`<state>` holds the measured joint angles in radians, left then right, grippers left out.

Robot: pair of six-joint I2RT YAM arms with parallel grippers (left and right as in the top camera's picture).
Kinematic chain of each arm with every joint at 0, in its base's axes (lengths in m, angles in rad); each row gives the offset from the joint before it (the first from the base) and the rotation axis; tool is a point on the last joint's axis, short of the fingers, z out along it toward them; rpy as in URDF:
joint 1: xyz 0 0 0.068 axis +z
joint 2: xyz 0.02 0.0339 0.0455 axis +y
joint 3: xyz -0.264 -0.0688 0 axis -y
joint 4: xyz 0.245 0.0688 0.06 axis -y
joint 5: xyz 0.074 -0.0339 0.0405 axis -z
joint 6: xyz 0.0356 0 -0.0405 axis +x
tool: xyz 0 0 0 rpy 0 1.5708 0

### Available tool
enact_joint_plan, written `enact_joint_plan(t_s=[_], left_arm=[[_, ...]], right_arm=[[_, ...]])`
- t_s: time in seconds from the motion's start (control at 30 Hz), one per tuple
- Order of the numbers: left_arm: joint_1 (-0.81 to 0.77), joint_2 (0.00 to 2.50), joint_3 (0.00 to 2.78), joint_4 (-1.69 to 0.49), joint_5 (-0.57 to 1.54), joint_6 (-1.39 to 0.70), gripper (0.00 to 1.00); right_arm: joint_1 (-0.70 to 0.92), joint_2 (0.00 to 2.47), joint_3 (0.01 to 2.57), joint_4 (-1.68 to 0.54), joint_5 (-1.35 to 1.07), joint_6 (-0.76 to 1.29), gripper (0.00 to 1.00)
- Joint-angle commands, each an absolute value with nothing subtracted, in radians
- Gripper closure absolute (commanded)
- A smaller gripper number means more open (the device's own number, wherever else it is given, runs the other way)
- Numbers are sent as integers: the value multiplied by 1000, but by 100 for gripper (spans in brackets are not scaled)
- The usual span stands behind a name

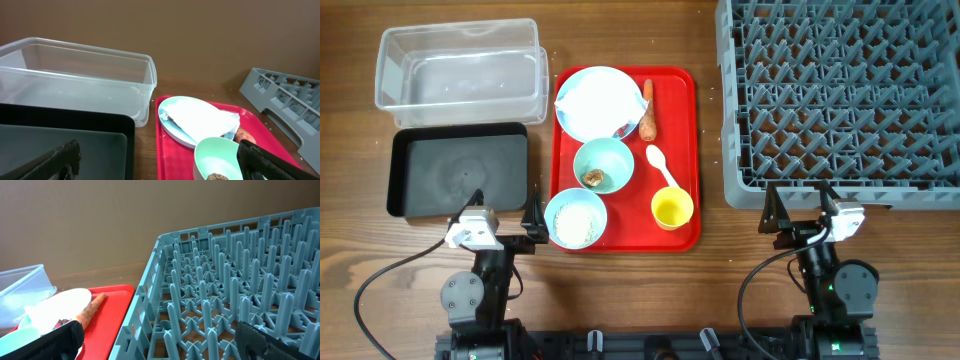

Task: Sort waste into correct bins and load items into the dishwasher rack

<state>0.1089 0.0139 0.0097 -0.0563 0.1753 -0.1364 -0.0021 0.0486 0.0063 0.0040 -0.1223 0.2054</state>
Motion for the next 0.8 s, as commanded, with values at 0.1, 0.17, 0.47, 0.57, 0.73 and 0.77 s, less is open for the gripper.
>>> enact_joint_plan(t_s=[0.1,0.17,0.47,0.57,0.73,0.77], left_arm=[[103,7,6,-62,163,-139,0],[103,7,6,-62,163,-139,0],[103,7,6,-62,163,-139,0],[103,7,6,-62,163,-139,0],[103,7,6,-62,162,-139,0],[103,7,6,-62,162,-139,0]], right_arm=[[4,56,5,7,-120,212,0],[4,56,5,7,-119,213,0],[4,56,5,7,-119,212,0],[5,56,5,7,-120,213,0],[4,56,5,6,-88,210,0],[4,56,5,6,-86,210,0]])
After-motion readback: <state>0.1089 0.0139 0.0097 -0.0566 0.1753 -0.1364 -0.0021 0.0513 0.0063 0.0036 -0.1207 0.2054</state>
